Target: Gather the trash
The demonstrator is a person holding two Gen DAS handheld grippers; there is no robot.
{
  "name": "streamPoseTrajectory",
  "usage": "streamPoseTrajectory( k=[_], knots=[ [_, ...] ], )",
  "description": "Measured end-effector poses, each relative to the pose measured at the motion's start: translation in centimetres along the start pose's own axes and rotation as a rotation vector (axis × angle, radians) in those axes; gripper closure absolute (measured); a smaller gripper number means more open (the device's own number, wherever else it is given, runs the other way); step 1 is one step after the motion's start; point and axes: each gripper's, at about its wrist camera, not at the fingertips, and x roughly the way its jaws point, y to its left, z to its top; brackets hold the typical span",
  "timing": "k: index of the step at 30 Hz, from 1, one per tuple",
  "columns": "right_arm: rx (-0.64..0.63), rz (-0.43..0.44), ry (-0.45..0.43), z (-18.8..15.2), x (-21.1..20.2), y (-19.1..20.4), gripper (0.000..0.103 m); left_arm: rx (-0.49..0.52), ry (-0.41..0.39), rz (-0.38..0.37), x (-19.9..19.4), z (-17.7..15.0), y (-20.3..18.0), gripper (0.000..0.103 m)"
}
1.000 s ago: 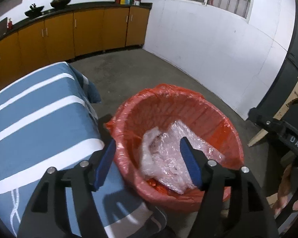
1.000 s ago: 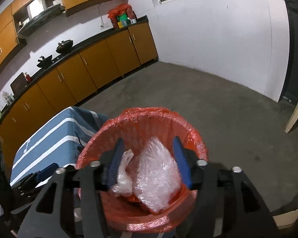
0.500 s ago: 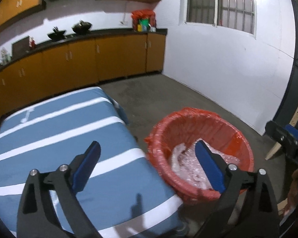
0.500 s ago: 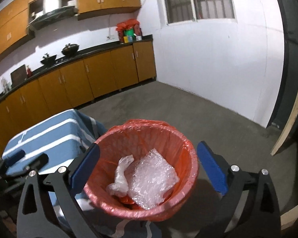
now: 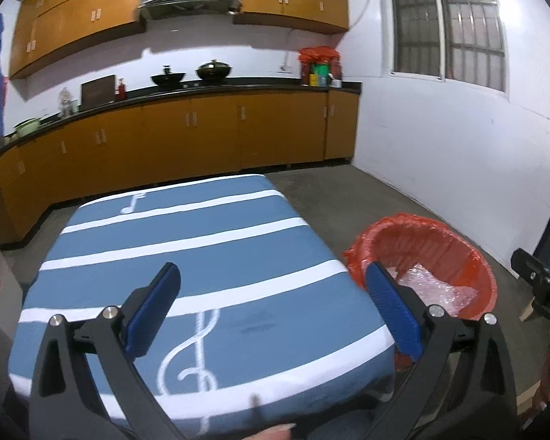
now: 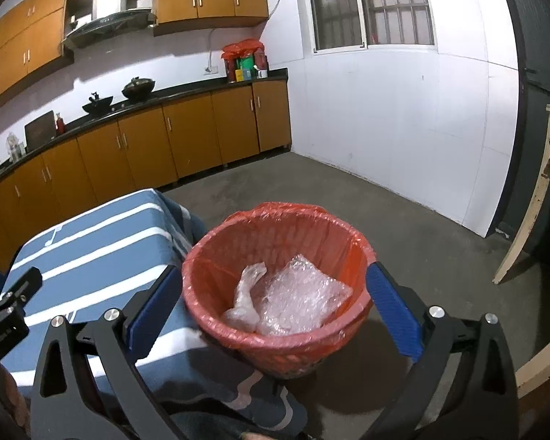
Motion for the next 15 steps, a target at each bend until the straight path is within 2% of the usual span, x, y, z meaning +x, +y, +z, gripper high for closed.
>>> streamPoseTrajectory(
  k=[4, 15],
  knots=[
    [-0.021, -0.005, -0.009, -0.7, -1.0, 1.0, 0.002, 0.000, -0.031, 0.046, -1.8, -0.8, 0.9, 0.004],
    [-0.059, -0.017, -0.061, -1.7, -3.8, 2.2, 0.002, -0.038, -0.071, 0.060, -5.8, -2.2, 2.9, 0.004]
  ],
)
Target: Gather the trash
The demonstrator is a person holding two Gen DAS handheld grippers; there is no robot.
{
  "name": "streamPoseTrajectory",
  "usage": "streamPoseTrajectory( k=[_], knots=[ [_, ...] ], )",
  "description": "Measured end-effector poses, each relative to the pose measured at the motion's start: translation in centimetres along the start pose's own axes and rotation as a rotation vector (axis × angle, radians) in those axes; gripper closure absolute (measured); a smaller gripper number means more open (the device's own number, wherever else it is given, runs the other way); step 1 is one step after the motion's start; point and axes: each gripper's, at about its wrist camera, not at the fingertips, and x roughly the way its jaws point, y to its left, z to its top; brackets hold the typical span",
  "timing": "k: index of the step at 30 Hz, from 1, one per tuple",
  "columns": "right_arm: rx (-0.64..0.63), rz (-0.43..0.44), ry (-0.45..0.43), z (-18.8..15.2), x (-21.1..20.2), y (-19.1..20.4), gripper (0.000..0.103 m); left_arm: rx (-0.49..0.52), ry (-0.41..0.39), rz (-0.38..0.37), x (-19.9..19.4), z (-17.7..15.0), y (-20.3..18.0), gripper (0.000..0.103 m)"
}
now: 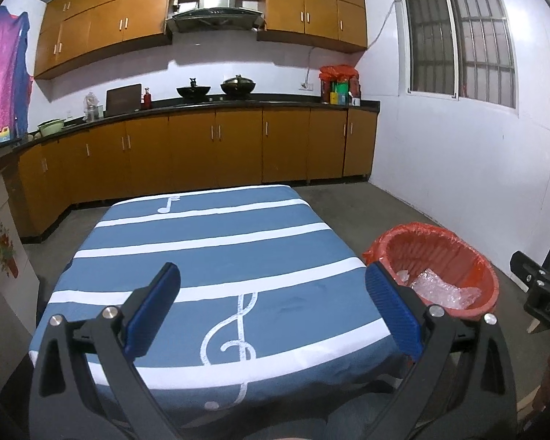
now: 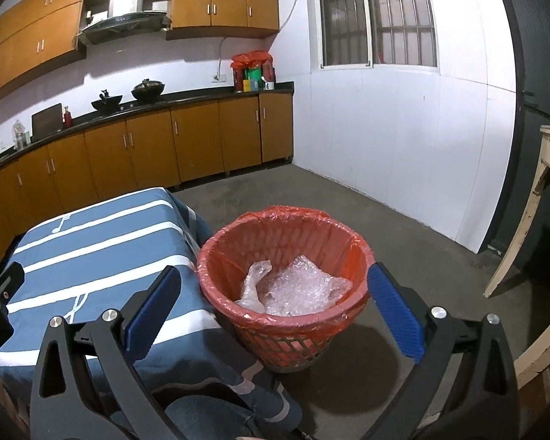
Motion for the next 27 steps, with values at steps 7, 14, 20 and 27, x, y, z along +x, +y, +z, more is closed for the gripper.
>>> streamPoseTrajectory(
  k=[7, 14, 20, 27],
  knots=[
    [-0.022, 0.008, -0.026, -0.6, -1.8, 0.7, 0.002, -0.017, -0.017, 0.024, -2.1, -0.8, 0.9, 0.004],
    [-0.036, 0.007, -0.036, -1.4, -3.0, 1.0, 0.002, -0.033, 0.003, 0.070, -3.3, -2.0, 1.9, 0.004],
    [-0.035, 0.008, -0.035, -1.6, -3.3, 1.0, 0.002, -0.040, 0.013, 0.089, -4.1, -2.8, 2.6, 0.004],
    [-0.040, 0.008, -0.047, -2.0, -4.1, 1.2, 0.002, -0.038, -0.003, 0.078, -4.9, -2.8, 2.5, 0.004]
  ],
)
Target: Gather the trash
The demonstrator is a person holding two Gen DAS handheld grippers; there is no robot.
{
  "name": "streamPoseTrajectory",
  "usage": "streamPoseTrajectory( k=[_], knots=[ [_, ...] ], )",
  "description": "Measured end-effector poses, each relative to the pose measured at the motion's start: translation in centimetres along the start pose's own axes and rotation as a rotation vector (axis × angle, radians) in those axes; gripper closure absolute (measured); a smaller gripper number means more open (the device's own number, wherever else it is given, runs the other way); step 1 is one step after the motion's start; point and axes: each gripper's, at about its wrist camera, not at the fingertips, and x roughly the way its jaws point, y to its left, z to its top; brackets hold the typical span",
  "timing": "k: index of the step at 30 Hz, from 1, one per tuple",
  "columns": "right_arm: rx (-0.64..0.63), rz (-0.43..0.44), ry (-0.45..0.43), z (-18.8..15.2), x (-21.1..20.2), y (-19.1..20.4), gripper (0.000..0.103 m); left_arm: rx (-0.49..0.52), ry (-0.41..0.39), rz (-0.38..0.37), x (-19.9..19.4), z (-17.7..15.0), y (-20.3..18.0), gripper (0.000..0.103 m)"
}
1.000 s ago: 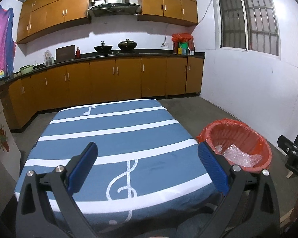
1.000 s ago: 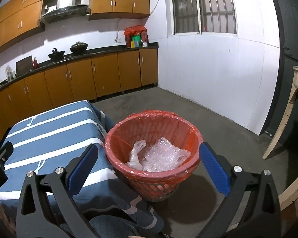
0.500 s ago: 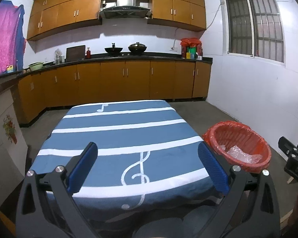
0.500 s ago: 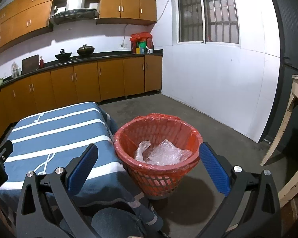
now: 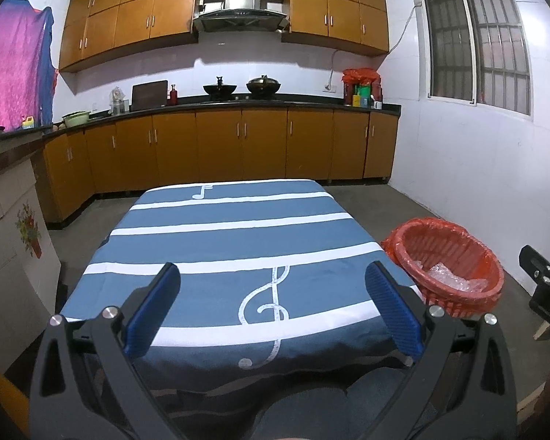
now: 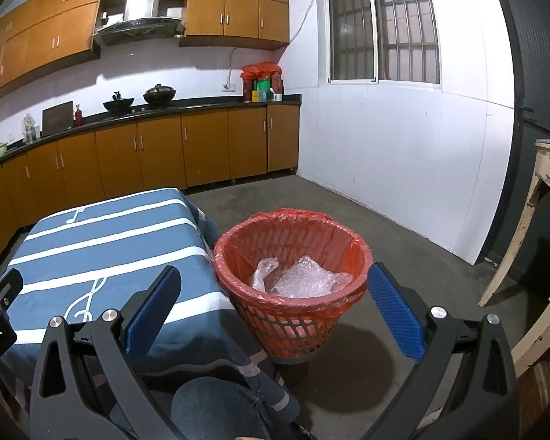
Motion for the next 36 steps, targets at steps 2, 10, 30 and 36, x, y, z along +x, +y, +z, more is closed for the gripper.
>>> streamPoseTrajectory(
  k=[2, 10, 30, 36],
  knots=[
    [-0.001, -0.005, -0.006, -0.1, -0.3, 0.0, 0.002, 0.002, -0.013, -0.004, -0.3, 0.1, -0.1, 0.004],
    [0.010, -0.011, -0.010, -0.2, -0.7, -0.4, 0.002, 0.015, -0.034, -0.016, -1.0, 0.3, -0.6, 0.004],
    [0.009, -0.006, -0.012, -0.2, -1.3, -0.4, 0.002, 0.010, -0.029, -0.018, -1.3, 0.2, -0.7, 0.004],
    [0.008, -0.005, -0.008, -0.2, -1.2, -0.3, 0.002, 0.005, -0.025, -0.018, -1.1, 0.3, -0.5, 0.004]
  ],
)
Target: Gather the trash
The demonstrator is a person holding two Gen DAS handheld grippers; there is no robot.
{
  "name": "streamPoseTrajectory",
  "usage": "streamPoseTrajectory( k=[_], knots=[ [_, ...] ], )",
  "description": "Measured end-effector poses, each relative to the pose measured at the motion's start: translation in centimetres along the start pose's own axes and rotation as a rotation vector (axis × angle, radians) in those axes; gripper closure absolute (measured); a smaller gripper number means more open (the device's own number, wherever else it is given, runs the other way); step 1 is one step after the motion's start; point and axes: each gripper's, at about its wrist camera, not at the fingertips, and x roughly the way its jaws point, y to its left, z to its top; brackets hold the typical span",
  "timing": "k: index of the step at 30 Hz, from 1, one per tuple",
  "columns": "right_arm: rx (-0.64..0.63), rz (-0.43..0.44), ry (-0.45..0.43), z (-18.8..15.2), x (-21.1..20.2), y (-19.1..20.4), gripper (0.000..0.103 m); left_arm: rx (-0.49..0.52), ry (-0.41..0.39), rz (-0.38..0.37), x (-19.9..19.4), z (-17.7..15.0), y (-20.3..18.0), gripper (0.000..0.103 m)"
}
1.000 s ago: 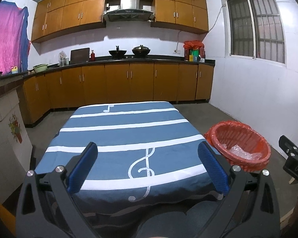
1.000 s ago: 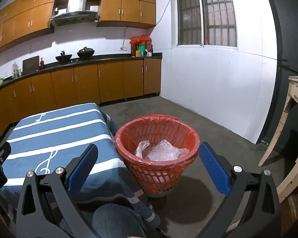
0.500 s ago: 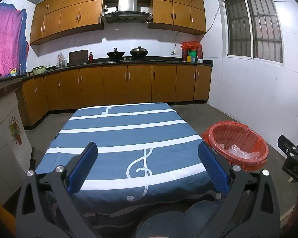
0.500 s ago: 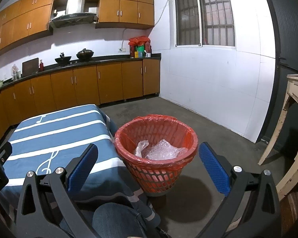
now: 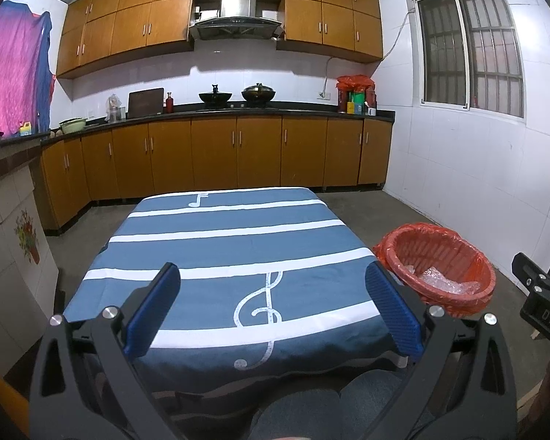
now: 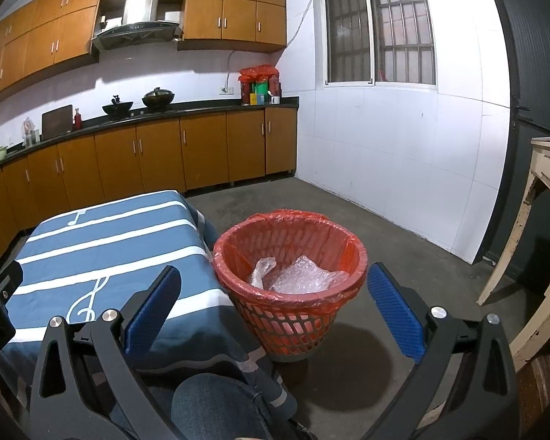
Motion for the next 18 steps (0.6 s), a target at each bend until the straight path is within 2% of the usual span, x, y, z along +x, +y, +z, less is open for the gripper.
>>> streamPoseTrajectory(
  k=[18],
  knots=[
    [-0.003, 0.003, 0.008, -0.14, 0.29, 0.04, 0.002, -0.013, 0.021, -0.002, 0.55, -0.29, 0.54, 0.004]
  ],
)
